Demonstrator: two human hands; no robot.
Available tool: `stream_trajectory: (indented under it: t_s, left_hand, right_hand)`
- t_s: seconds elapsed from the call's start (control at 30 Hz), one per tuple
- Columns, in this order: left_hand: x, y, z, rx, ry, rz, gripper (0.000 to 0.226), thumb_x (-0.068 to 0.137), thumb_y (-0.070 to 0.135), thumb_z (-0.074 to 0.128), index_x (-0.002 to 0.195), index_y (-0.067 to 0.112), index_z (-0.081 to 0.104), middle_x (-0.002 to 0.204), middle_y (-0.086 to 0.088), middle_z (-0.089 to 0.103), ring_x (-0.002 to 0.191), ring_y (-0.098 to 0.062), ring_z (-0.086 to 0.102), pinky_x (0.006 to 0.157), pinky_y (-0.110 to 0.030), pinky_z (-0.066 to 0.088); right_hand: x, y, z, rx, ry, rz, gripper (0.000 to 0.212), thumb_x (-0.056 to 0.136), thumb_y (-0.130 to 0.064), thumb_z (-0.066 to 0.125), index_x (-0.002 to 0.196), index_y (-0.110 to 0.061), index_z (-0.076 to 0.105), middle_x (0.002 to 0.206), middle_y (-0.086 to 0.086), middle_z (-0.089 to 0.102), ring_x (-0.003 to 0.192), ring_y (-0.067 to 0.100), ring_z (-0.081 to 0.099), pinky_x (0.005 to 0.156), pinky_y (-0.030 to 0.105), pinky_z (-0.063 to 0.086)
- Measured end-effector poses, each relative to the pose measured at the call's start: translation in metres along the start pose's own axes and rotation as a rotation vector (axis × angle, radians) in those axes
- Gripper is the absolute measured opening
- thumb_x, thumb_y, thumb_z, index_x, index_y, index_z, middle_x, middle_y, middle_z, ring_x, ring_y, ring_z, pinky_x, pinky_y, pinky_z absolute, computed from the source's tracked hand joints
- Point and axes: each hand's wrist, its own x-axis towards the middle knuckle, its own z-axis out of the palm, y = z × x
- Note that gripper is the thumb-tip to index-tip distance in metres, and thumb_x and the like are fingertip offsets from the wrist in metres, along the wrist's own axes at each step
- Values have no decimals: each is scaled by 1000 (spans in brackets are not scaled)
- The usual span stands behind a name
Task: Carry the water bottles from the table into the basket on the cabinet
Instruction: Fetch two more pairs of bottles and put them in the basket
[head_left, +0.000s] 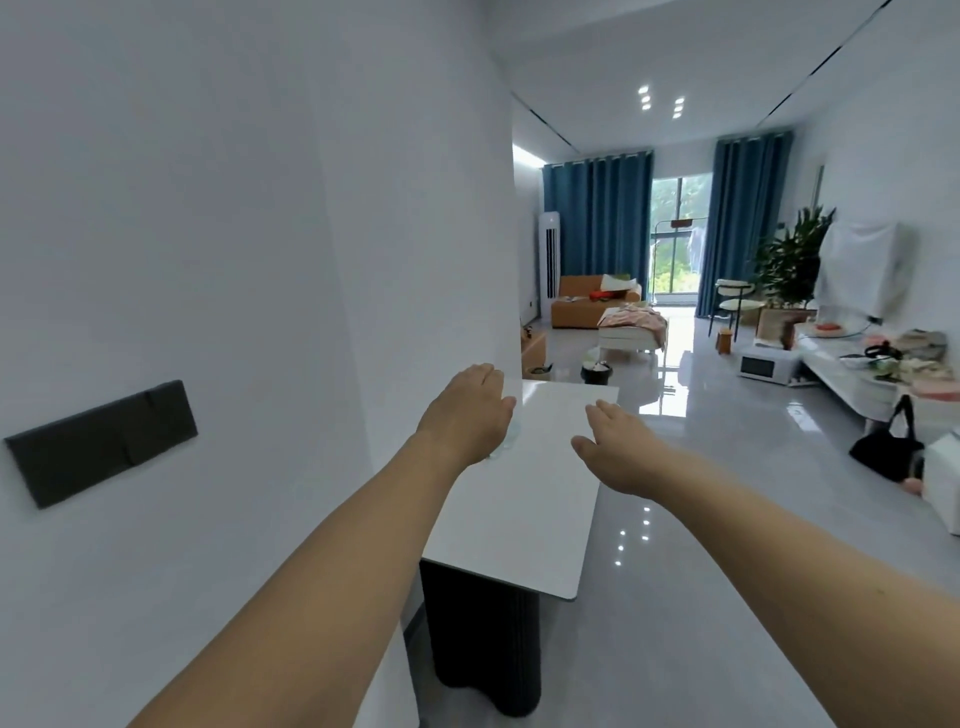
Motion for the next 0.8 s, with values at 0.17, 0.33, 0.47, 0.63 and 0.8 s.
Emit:
stream_trajectory:
  t_s: [0.17,0.33,0.47,0.63,0.8]
  left_hand:
    - [48,6,26,-9,7,27,49,105,30,37,145,3,38,154,-13,37,141,-25,31,113,-35,27]
    - [103,6,65,-8,14,59,47,104,31,38,143,4,42,150,-13,43,138,-25,36,111,-34,31]
    - [162,-2,94,-16,25,78,46,104,30,38,142,4,42,151,-12,42,140,-25,34,113,-34,27]
    - [243,-12,122,-17,3,95,45,105,30,38,141,3,42,151,-13,40,140,-26,32,114,-34,25]
    - [316,-10,148,-43,19,107,43,104,29,39,137,3,46,145,-14,46,135,-27,39,110,-37,31]
  right_hand:
    - [39,28,4,4,6,-6,60,102,-35,32,151,-3,18,161,13,13,147,27,14,118,39,12]
    - [94,60,13,22,2,19,62,102,-35,32,152,-4,14,162,13,11,148,26,10,119,40,9]
    - [151,88,12,30,11,30,61,102,-34,33,151,-3,16,162,14,11,148,26,10,118,40,10]
    - [225,117,-1,16,17,60,51,101,-30,34,143,0,32,152,16,32,138,29,29,112,39,23]
    - [283,151,-8,19,33,61,54,102,-31,33,149,-5,25,158,14,22,144,28,20,116,41,18]
